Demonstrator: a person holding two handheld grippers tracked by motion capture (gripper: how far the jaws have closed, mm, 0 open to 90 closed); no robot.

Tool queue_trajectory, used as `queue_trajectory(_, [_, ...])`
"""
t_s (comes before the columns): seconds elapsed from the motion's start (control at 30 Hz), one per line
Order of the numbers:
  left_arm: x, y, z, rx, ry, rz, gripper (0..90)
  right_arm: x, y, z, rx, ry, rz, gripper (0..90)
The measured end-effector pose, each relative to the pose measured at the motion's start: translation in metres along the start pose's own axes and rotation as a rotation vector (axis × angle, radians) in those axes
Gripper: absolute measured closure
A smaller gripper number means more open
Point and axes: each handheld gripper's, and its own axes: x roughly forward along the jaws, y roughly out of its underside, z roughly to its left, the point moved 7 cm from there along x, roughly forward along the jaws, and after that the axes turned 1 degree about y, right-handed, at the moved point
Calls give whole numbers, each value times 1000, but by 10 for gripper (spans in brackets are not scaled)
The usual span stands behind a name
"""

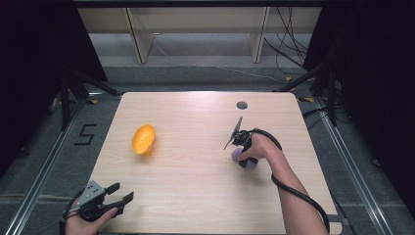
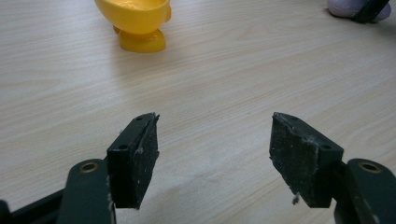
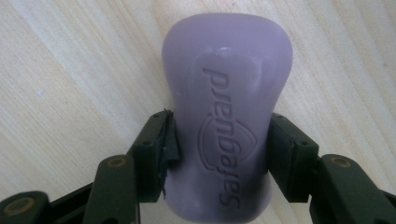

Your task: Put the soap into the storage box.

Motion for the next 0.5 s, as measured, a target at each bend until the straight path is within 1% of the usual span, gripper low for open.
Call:
queue_trajectory(0.07, [0,0,0,0,4,1,321,0,0,0,-1,0,-2,465])
queue_trajectory(0.1, [0,0,0,-4,3,1,321,-1,1,1,15,-6,7,471])
queue_trajectory(0.17, [0,0,-1,-8,1,1,321,0,-1,-1,-9,-5,-12,477])
queue_trajectory(0.2, [0,0,-1,-10,-1,1,321,0,-2,-2,-20,-2,-11,479])
queue_trajectory(0.23, [0,0,0,-2,-3,4,321,0,-2,-2,-24,-2,-11,481])
queue_trajectory(0.33, [-1,0,0,-2,-5,3,321,-1,-2,-1,-22,3,-13,484])
queue_trajectory(0.37, [-1,0,0,-2,-4,2,321,-2,-1,1,7,-4,-13,486])
queue_trajectory(0.4, [-1,0,0,-5,-3,2,322,-2,-1,0,-10,0,-19,486])
queue_trajectory(0.43, [-1,0,-1,-6,-2,1,322,-2,0,1,-5,0,-26,487])
queue_trajectory(0.47, [0,0,-1,-6,0,-3,322,-1,0,0,-26,-3,-35,487])
queue_trajectory(0.5, [-1,0,-1,2,1,2,321,-2,0,0,-24,-3,-37,487])
